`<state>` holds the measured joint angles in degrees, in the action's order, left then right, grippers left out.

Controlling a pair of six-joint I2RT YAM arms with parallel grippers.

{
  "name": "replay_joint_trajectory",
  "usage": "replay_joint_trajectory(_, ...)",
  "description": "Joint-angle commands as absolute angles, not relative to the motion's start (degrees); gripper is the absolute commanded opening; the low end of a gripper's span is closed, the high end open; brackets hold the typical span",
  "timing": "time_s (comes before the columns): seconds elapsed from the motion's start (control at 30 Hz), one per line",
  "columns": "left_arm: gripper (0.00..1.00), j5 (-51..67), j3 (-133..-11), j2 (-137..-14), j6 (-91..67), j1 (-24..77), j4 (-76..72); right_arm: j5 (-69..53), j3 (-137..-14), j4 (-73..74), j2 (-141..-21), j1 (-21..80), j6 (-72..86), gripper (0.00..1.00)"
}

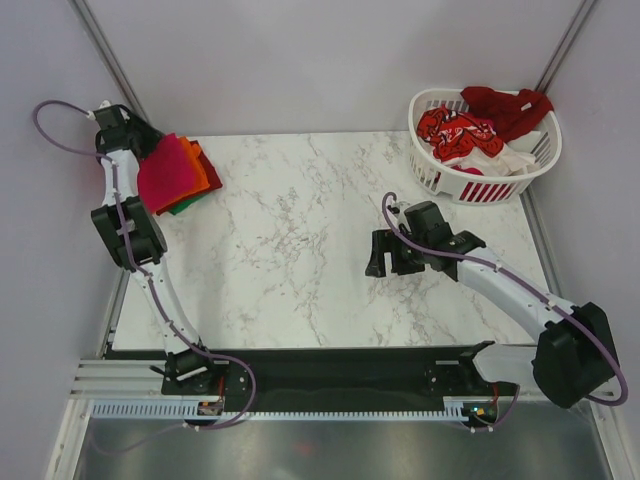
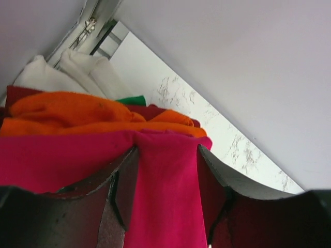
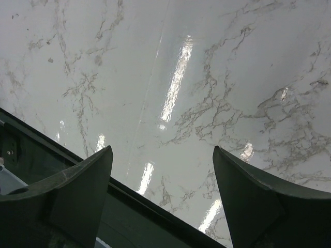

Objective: Fold and stack the t-shirts
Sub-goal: Neatly place the folded tshirt to the corner

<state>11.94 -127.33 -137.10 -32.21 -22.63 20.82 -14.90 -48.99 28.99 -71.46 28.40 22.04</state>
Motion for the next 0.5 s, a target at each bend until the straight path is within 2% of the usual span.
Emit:
replay_joint_trajectory(0.0,0.56,10.29,-133.85,-141.84,-31.72,-22.94,18.98,-14.68,-49.22,26.37,-73.9,28.83,21.18,0.87)
replay_joint_trajectory(0.1,0.61,10.81,-139.21,-145.09,-34.26,-22.76,18.98,-14.85,-49.83,25.84,-75.4,29.0,21.36,0.87)
replay_joint_trajectory(0.2,0.73,11.95,-145.09,-145.03,-35.68,-21.37,18.63,-14.42,-50.1,25.49,-75.94,29.35,21.53,0.86)
replay_joint_trajectory(0.23,0.82,11.61,-146.76,-144.32,-35.86,-20.75,18.37,-14.15,-50.1,25.49,-75.94,29.44,21.62,0.87)
replay_joint_trajectory(0.43,1.0,11.69,-143.36,-131.78,-39.64,-16.71,14.85,-11.6,-49.66,25.84,-73.22,31.38,23.29,0.87)
replay_joint_trajectory(0.47,1.0,11.34,-142.83,-130.1,-39.99,-16.35,14.59,-11.25,-49.57,26.01,-72.43,31.9,23.73,0.87)
